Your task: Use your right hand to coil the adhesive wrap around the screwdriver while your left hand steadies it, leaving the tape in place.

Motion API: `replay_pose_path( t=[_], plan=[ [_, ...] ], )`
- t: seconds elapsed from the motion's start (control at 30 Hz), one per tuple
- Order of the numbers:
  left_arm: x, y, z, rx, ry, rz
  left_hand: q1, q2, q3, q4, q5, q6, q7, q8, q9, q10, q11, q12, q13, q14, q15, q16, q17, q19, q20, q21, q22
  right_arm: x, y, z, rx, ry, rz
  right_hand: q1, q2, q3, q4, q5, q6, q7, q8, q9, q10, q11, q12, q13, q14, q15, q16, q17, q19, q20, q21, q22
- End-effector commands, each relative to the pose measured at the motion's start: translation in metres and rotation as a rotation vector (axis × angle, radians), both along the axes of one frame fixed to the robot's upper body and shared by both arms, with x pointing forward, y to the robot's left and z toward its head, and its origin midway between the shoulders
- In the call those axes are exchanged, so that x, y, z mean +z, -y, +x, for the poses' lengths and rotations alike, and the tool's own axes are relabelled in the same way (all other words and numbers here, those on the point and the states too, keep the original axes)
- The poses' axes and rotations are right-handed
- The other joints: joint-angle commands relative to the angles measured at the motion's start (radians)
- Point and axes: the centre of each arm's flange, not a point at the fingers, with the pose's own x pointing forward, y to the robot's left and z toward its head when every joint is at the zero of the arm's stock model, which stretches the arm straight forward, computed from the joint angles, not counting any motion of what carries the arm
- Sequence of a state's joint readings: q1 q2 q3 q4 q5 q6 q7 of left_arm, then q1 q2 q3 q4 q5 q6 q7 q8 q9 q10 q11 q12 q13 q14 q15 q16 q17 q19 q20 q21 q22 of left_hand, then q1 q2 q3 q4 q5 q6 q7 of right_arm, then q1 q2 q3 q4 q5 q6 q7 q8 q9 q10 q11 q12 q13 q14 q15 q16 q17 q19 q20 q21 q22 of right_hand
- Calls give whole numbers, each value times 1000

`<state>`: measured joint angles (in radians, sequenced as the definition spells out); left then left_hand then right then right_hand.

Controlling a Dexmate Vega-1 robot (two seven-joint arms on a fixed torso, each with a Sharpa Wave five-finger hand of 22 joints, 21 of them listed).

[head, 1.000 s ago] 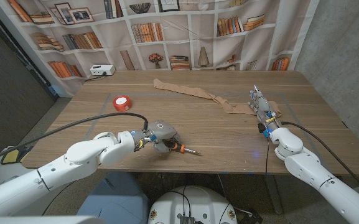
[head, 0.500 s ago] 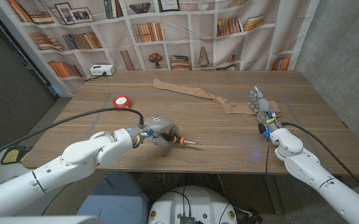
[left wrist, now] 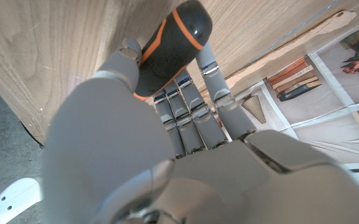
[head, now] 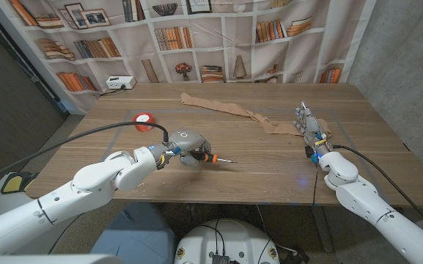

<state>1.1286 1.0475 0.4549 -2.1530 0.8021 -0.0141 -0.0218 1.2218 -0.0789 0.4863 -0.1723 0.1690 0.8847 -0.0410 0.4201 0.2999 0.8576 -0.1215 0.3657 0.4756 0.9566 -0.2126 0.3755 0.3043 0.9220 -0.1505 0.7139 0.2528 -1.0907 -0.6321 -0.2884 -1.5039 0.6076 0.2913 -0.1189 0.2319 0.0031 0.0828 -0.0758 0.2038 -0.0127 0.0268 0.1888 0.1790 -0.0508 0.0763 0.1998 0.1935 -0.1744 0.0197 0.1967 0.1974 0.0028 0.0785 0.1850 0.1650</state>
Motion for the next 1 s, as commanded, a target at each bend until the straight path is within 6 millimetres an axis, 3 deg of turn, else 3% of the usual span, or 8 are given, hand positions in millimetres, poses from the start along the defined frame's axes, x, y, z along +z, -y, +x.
replay_pose_path(
  t=[0.03, 0.7, 0.93, 1.0],
  plan=[
    [9, 1, 1, 15, 41, -57, 210, 208, 1, 2, 3, 26, 17, 34, 64, 12, 0, -8, 2, 29, -18, 1, 2, 37, -44, 9, 3, 6, 2, -4, -1, 17, 4, 4, 8, 2, -6, -3, 7, 0, 5, 5, 4, 5, 5, 3, -28, -2, 5, 5, 3, -1, 4, 5],
    [23, -4, 5, 64, 95, -148, 214, 205, -7, 5, 3, 33, 17, 54, 84, 19, -4, -20, 4, 36, -17, -5, 1, 25, -42, 35, -4, 11, -5, -18, 24, 58, -20, 4, 9, 1, -7, -4, 7, 2, 4, 5, 8, 5, 7, 3, -28, 0, 5, 5, 3, 0, 4, 5],
    [19, -4, 8, 61, 86, -163, 215, 205, -9, 5, 3, 30, 16, 54, 84, 18, 0, -24, 5, 35, -16, -7, 1, 19, -41, 40, -6, 17, -4, -26, -5, 85, -71, 4, 9, 1, -8, -4, 14, 5, 7, 5, 23, 7, 12, 3, -25, 2, 6, 5, 2, 1, 3, 5],
    [18, -4, 8, 58, 85, -171, 215, 205, -9, 5, 3, 30, 17, 54, 84, 18, 0, -24, 5, 36, -16, -7, 1, 18, -41, 42, -6, 18, -4, -28, -6, 91, -77, 5, 10, 1, -10, -4, 20, 6, 8, 6, 54, 0, 23, 4, -25, 1, 6, 4, 2, 2, 3, 5]
  ],
)
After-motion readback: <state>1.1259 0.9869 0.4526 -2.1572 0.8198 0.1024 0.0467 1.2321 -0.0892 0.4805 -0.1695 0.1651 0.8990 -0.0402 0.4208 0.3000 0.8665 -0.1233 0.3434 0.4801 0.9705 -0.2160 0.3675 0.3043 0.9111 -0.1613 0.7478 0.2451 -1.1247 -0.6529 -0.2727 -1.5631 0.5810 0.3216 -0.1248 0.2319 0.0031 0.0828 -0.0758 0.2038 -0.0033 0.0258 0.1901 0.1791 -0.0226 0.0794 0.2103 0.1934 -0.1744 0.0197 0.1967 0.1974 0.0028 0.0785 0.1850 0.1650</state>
